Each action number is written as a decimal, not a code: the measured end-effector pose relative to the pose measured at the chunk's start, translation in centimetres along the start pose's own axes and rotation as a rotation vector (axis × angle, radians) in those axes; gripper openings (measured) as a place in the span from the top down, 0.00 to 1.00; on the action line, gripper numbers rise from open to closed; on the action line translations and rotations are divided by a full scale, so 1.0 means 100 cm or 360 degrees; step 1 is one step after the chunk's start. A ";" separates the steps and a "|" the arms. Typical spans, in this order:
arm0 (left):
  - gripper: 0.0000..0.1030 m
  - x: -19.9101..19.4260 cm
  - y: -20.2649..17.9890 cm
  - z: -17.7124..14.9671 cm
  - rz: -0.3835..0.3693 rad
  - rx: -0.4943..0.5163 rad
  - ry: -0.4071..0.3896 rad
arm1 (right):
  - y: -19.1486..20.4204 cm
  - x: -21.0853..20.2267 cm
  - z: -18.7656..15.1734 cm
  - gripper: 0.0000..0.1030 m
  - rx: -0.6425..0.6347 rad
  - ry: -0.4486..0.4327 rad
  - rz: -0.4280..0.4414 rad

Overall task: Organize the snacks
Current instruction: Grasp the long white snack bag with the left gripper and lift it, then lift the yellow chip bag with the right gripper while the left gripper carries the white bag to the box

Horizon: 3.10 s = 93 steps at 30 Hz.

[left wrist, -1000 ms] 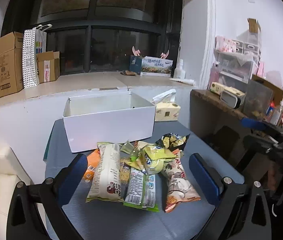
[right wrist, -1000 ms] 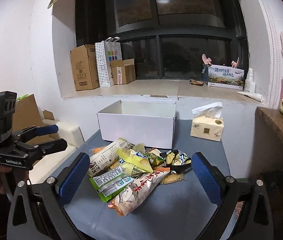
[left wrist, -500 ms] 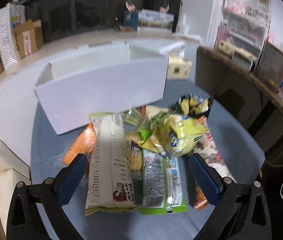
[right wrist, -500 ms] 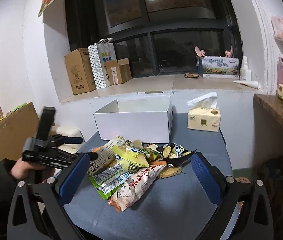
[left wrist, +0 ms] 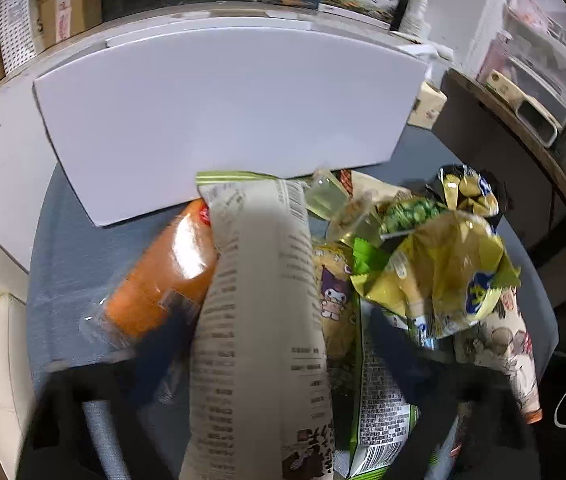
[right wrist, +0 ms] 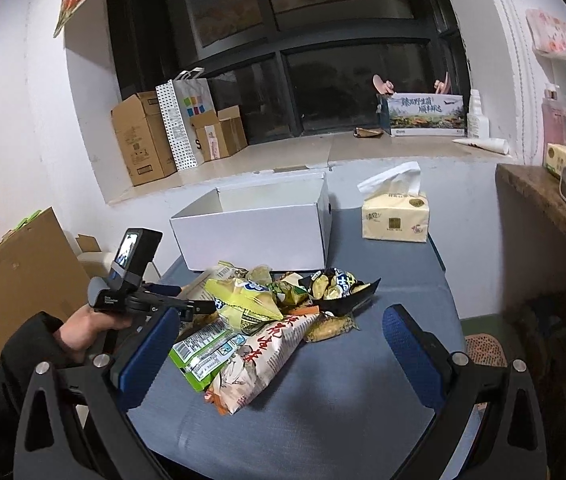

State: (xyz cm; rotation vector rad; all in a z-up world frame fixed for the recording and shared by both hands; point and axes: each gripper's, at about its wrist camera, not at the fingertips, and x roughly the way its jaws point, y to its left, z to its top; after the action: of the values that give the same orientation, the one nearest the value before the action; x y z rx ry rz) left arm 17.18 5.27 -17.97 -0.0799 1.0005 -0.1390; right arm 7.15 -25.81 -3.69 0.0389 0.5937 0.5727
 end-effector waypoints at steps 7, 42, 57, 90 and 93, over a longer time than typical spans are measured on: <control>0.56 -0.041 -0.007 -0.015 -0.0013 0.0025 -0.0205 | 0.000 0.004 -0.002 0.00 0.0005 0.0027 -0.0010; 0.56 -0.176 -0.015 -0.097 -0.0197 -0.0131 -0.0745 | 0.054 0.189 -0.004 0.00 -0.0415 0.0584 -0.0012; 0.56 -0.171 -0.011 -0.098 -0.0208 -0.0158 -0.0745 | 0.030 0.154 -0.006 0.51 -0.0282 0.0509 0.0099; 0.56 -0.083 0.066 0.171 -0.0090 -0.0244 -0.0712 | 0.005 0.255 0.181 0.51 0.0045 0.0330 0.0275; 0.45 -0.063 0.079 0.189 -0.0037 -0.0274 -0.0642 | -0.001 0.288 0.185 0.39 0.0074 0.0436 0.0273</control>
State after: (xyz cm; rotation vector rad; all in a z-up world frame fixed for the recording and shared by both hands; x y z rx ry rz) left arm 30.37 14.11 -3.64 -0.2667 0.6069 -0.0542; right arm 36.69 -8.54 -3.21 0.0560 0.8760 0.7371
